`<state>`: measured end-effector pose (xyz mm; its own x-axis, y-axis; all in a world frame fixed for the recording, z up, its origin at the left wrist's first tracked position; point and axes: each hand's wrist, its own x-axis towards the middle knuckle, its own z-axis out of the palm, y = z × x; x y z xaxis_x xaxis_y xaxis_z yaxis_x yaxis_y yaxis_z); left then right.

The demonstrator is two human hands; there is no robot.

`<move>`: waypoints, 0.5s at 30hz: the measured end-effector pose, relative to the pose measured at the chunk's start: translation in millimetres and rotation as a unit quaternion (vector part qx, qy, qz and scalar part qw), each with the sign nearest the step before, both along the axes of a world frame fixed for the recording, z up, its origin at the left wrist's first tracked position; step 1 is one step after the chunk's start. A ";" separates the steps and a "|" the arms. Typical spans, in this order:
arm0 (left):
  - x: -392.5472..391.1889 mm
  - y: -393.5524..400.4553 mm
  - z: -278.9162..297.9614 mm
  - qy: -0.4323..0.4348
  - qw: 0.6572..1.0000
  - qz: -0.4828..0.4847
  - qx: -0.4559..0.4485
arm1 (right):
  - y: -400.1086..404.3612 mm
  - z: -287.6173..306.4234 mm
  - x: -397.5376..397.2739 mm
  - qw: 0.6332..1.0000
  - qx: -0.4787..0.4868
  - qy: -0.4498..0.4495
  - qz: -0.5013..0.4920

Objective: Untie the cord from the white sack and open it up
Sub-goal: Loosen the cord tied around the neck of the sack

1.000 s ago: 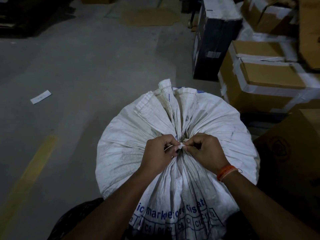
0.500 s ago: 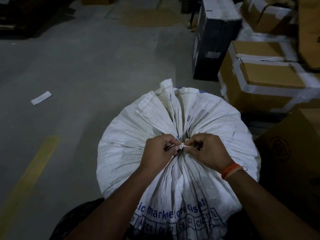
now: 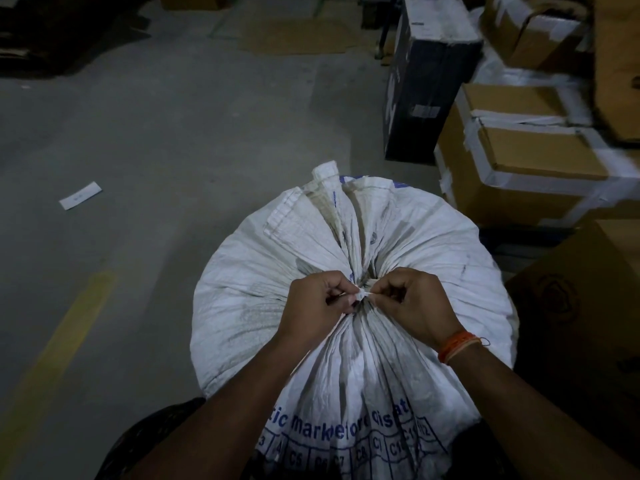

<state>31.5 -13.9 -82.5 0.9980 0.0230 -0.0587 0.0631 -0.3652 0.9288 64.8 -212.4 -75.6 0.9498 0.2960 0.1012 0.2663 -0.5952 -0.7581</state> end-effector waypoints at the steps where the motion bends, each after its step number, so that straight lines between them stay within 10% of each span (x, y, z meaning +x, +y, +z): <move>1: -0.6 -0.6 -0.5 -0.003 1.000 -0.005 0.001 | 1.0 -1.0 -0.5 1.000 0.002 -0.001 0.000; 15: 2.1 2.3 -0.3 0.011 1.000 -0.004 -0.027 | -4.8 9.1 2.1 0.999 -0.003 -0.009 0.035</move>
<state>33.6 -11.6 -82.9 0.9966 0.0111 -0.0819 0.0812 -0.3160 0.9453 66.9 -217.2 -66.5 0.9246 0.3626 0.1167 0.3216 -0.5791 -0.7492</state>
